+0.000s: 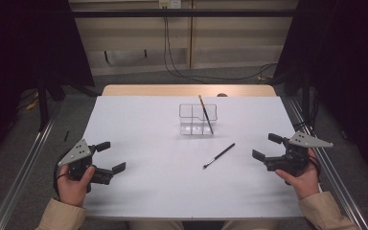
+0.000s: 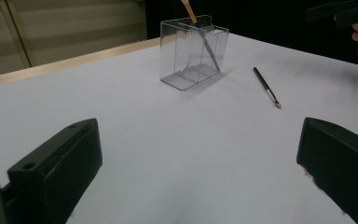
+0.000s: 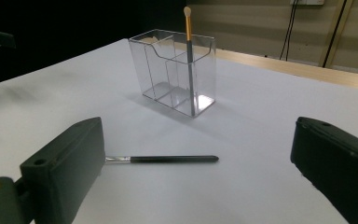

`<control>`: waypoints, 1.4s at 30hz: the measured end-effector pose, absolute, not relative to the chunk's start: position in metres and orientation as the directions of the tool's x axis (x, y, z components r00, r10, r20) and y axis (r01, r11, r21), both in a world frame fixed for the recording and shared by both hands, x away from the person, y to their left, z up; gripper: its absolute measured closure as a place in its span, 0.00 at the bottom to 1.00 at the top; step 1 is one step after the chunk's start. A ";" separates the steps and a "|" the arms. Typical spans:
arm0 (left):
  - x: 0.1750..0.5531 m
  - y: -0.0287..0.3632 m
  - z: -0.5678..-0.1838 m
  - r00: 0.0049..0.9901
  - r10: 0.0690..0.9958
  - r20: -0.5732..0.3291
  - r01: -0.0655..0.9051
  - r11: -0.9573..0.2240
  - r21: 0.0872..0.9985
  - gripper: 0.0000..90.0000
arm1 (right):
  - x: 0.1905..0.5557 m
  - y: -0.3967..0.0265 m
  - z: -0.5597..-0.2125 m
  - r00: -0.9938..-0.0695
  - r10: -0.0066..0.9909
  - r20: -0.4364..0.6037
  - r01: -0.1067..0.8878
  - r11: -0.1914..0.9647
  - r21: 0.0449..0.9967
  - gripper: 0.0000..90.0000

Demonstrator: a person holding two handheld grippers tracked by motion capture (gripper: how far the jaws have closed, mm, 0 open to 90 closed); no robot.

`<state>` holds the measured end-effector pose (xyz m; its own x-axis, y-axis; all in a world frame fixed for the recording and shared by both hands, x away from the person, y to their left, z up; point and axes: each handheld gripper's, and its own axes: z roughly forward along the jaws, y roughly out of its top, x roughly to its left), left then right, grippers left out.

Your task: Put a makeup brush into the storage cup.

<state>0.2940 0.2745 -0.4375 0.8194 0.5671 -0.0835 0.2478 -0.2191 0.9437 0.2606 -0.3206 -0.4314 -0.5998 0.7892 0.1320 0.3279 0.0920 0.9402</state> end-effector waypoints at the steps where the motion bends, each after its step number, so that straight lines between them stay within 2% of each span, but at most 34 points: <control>1: 0.294 0.274 -0.437 0.820 0.567 -0.082 0.247 -0.219 0.944 0.00 | 0.260 -0.321 -0.432 -0.598 0.791 0.134 0.330 0.090 0.940 0.03; 25: 0.294 0.276 -0.437 0.817 0.571 -0.079 0.243 -0.217 0.945 0.00 | 0.240 -0.335 -0.438 -0.579 0.805 0.131 0.344 0.095 0.934 0.03; 42: 0.295 0.279 -0.438 0.813 0.576 -0.088 0.243 -0.199 0.949 0.00 | 0.240 -0.329 -0.439 -0.587 0.802 0.114 0.341 0.116 0.933 0.03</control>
